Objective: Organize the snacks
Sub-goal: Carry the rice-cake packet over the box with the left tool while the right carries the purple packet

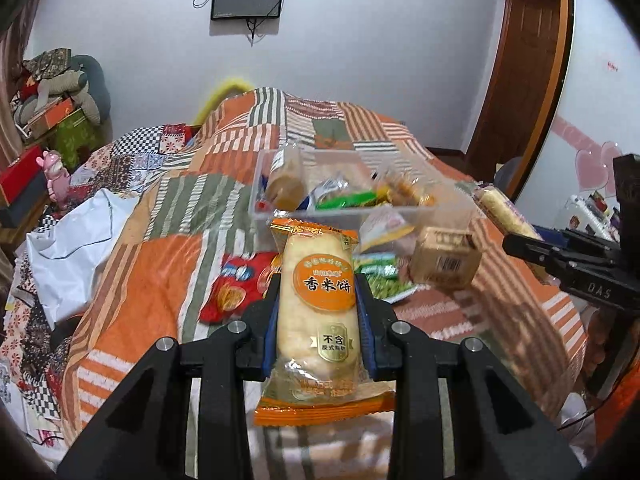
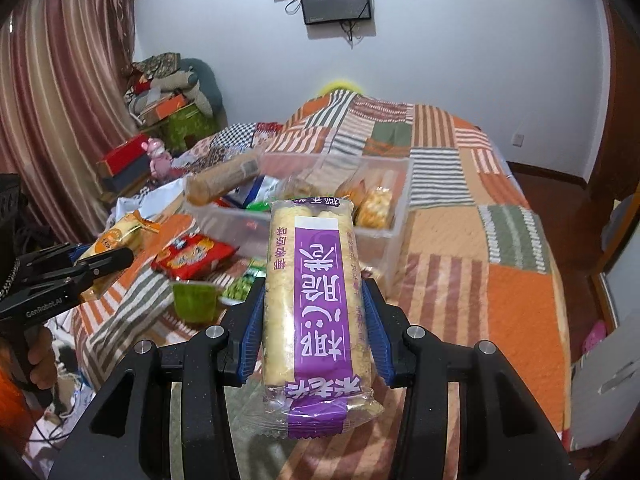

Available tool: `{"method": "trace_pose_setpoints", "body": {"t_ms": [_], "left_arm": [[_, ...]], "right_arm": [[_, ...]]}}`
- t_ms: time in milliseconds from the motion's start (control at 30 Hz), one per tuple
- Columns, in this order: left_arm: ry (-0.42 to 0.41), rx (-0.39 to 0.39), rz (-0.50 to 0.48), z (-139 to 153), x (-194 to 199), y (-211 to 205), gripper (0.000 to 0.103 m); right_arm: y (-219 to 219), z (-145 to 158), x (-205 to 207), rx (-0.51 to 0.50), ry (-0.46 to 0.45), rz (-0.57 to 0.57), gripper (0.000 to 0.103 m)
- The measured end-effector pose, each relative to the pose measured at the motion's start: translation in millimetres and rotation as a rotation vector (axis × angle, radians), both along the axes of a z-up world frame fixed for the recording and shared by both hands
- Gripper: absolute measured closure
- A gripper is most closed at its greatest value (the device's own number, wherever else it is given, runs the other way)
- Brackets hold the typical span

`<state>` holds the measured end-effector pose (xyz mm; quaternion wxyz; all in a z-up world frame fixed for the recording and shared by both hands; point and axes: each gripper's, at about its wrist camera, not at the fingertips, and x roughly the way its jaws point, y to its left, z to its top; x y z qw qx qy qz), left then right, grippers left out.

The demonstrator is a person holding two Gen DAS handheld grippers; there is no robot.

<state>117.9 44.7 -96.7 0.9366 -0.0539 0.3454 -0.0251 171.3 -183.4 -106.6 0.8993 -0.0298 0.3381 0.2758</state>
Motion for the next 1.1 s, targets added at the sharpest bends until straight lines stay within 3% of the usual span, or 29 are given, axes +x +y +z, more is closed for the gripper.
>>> {"method": "trace_pose_setpoints", "body": {"t_ms": [633, 1100], "left_arm": [[-0.047, -0.019, -0.063, 25.6, 80.0, -40.6, 0.071], [-0.007, -0.071, -0.08, 16.7, 140.7, -64.1, 0.071]], "right_arm": [[-5.0, 26.5, 43.2, 0.056, -0.065, -0.074, 0.06], [-1.1, 28.9, 79.1, 0.064, -0.067, -0.102, 0.06]]}}
